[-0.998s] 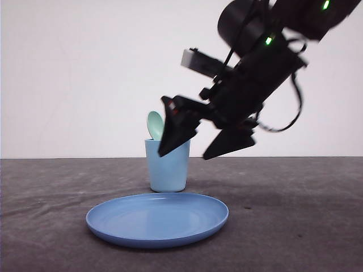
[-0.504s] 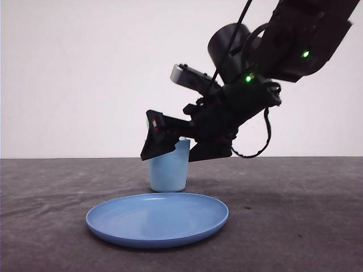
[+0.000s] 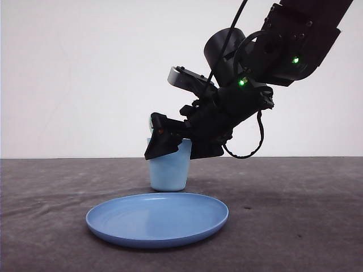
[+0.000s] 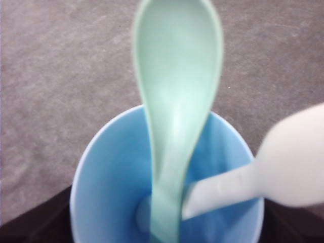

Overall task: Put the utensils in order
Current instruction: 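Lower the right gripper around the cup rim and grasp the cup, then lift the cup with the right gripper and set it on the plate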

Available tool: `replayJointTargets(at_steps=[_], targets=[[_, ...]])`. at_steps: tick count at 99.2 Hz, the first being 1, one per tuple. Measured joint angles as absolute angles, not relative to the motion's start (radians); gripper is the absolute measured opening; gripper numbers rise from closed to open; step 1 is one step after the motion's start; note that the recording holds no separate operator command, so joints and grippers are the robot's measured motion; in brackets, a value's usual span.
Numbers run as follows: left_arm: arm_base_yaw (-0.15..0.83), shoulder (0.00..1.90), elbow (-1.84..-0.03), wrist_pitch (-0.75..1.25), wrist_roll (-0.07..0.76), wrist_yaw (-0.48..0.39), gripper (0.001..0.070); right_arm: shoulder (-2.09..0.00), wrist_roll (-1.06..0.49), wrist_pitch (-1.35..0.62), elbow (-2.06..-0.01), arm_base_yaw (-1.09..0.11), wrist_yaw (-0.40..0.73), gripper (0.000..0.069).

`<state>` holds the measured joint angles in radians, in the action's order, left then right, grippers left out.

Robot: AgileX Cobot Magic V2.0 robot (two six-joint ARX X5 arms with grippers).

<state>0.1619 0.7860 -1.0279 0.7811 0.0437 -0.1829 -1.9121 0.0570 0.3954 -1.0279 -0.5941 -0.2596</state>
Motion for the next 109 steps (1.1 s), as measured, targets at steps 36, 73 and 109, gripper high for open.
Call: replayJointTargets(at_steps=[36, 73, 109], targets=[[0.162, 0.786, -1.028, 0.781, 0.026, -0.183, 0.0236, -1.765, 0.069, 0.177, -1.028, -0.593, -0.257, 0.0465], [0.162, 0.786, -1.028, 0.781, 0.026, -0.183, 0.0236, -1.441, 0.087, 0.035, -0.855, -0.639, -0.254, 0.0465], [0.162, 0.786, -1.028, 0.782, 0.026, -0.183, 0.0236, -1.315, 0.115, 0.182, -0.571, -0.748, -0.237, 0.0465]])
